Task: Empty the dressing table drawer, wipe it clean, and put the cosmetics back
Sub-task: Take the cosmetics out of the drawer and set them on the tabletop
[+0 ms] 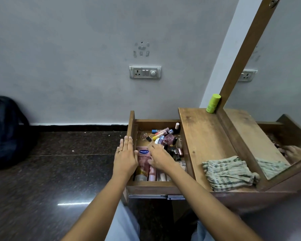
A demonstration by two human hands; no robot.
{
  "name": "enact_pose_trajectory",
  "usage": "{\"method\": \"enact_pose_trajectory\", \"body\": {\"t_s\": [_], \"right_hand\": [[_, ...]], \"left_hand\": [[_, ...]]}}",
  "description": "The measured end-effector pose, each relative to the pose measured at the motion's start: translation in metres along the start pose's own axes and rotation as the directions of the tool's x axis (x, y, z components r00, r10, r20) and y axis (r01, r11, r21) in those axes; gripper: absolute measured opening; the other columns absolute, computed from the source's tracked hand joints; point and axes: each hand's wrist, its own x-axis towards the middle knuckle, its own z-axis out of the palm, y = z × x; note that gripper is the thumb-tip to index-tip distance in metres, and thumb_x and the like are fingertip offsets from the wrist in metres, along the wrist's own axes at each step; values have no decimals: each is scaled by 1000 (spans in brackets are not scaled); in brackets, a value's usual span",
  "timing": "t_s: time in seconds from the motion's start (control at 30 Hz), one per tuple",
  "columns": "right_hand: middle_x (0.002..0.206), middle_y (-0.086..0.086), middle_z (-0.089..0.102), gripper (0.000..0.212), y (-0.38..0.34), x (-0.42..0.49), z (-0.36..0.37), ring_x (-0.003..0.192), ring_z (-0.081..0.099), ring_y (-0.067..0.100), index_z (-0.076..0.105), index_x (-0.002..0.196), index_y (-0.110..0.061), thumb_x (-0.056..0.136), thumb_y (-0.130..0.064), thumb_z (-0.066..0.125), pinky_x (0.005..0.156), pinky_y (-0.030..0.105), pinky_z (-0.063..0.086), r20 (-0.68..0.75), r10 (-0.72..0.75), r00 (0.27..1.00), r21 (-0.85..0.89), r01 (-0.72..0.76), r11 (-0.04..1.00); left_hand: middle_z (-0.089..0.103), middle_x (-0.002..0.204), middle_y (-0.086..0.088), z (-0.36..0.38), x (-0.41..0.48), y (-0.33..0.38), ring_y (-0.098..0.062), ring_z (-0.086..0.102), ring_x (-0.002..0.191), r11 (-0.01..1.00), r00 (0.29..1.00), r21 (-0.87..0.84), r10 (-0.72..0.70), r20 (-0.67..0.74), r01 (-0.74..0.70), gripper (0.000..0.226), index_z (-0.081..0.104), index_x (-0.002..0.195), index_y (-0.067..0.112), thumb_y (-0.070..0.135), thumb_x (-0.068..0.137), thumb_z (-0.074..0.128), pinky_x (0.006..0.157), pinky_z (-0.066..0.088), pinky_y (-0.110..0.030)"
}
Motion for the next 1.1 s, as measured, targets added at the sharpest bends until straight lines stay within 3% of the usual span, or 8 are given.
{"method": "enact_pose_trajectory", "body": {"t_s": [0.27, 0.5, 0.57, 0.67, 0.8, 0.9, 1.0, 1.1], "right_hand": [[132, 19, 46, 41, -15, -7, 9, 120, 43, 35, 45, 132, -1, 96, -20, 50, 97, 42, 42, 175, 145, 974, -130, -123, 984], [132, 6, 37, 66, -27, -18, 1, 109, 53, 21, 45, 134, -11, 76, -9, 77, 92, 29, 51, 29, 252, 967, 327, -248, 912], [121, 6, 43, 45, -28, -29, -5, 99, 56, 18, 55, 117, -9, 76, -4, 75, 86, 26, 52, 54, 280, 959, 371, -279, 885], [84, 1, 57, 21, -23, -45, -10, 72, 55, 13, 57, 84, -12, 74, 4, 66, 66, 29, 53, 122, 278, 953, 333, -303, 893], [83, 8, 63, 13, -14, -57, -24, 81, 64, 24, 63, 83, -6, 72, -9, 69, 60, 29, 49, 195, 268, 943, 176, -303, 937], [80, 3, 67, 16, -6, -65, -36, 72, 64, 15, 71, 84, -8, 70, -14, 73, 58, 25, 51, 191, 292, 937, 217, -331, 918], [84, 2, 69, 21, 3, -75, -60, 65, 61, 11, 66, 88, -12, 73, -21, 79, 57, 19, 54, 60, 394, 917, 620, -344, 705], [87, 11, 70, 19, 14, -81, -87, 72, 63, 19, 63, 92, -7, 82, -21, 73, 67, 30, 54, 56, 478, 876, 981, -139, 139]], "left_hand": [[10, 161, -8, 1, 0, 0, -23, 5, 149, 1000, 1000, -7, 4, -9, -4, 57, 13, 154, 11, 31, 103, 29, 120, 9, -36], [10, 161, -8, 2, 3, -3, -23, 6, 149, 1000, 1000, -20, 7, -7, -7, 57, 15, 154, 11, 32, 103, 29, 120, 12, -37], [11, 161, -7, 2, 3, -2, -23, 6, 149, 1000, 1000, -27, 6, -7, -6, 57, 15, 154, 12, 33, 103, 29, 119, 13, -37], [11, 161, -6, 2, 2, -2, -23, 6, 149, 1000, 1000, -23, -3, -3, 3, 57, 15, 154, 12, 33, 103, 29, 119, 13, -36], [12, 161, -7, 0, 2, -2, -23, 6, 149, 1000, 1000, -22, -4, -6, 4, 57, 15, 154, 12, 33, 103, 29, 119, 14, -37], [11, 161, -7, -2, 0, 0, -23, 6, 149, 1000, 1000, -18, -2, -2, 2, 57, 15, 154, 12, 34, 103, 28, 119, 14, -37], [12, 161, -7, -3, -1, -1, -23, 6, 149, 999, 1000, -33, -2, -7, 2, 57, 16, 154, 11, 33, 103, 29, 119, 15, -38], [12, 161, -7, -2, -1, 0, -23, 6, 149, 999, 1000, -45, -5, -6, 5, 57, 16, 154, 11, 34, 103, 29, 119, 15, -37]]}}
